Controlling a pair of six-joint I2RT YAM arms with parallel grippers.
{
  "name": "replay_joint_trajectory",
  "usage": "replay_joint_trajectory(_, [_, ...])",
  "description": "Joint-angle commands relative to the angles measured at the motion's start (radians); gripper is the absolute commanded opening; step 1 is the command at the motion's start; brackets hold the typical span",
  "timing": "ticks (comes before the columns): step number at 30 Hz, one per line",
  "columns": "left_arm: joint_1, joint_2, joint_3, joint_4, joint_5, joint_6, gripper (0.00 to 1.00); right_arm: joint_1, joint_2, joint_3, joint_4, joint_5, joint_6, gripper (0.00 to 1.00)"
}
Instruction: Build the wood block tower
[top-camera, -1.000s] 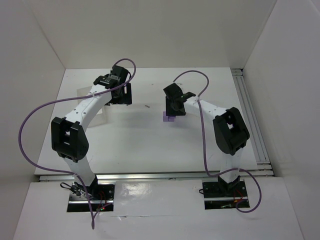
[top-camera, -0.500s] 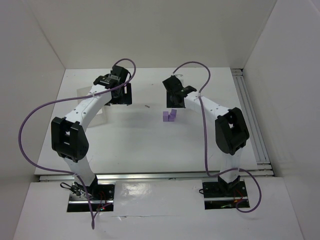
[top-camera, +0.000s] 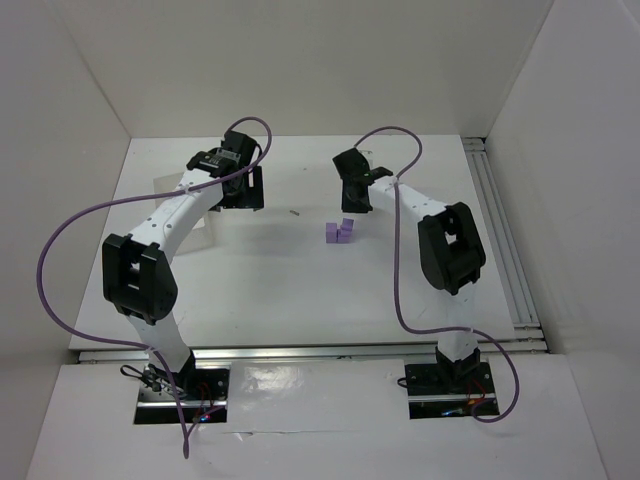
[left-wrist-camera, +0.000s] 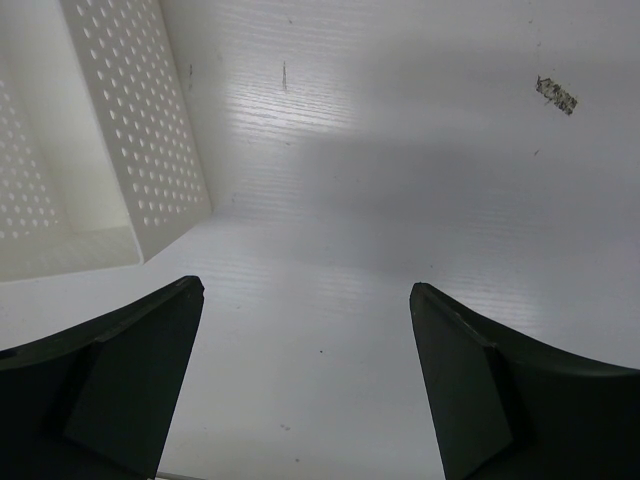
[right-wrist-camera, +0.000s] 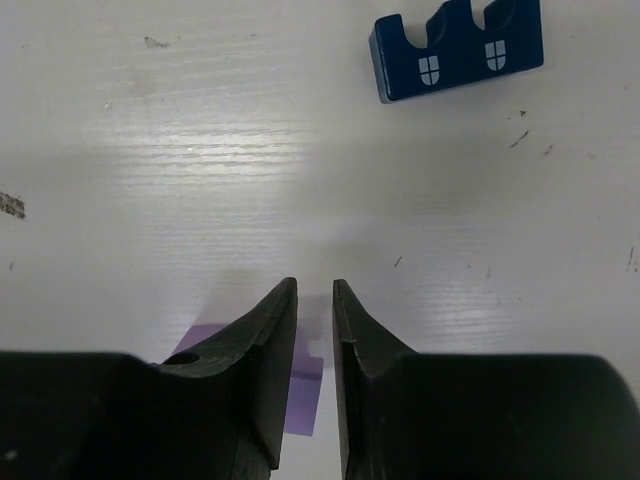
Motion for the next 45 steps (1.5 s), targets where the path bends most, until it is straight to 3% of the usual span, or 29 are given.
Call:
replay_joint_trajectory(1, [-0.004,-0.016,0.014,0.011,-0.016,-0.014,0.97,-0.001,0.015,0.054,0.031,-0.023,0.012,0.28])
replay_joint_trajectory(45, [-0.004,-0.016,0.014,0.011,-0.007,-0.014,0.97,0.045,-0.043,0.006,-0.006,-0.023,-0.006,0.28])
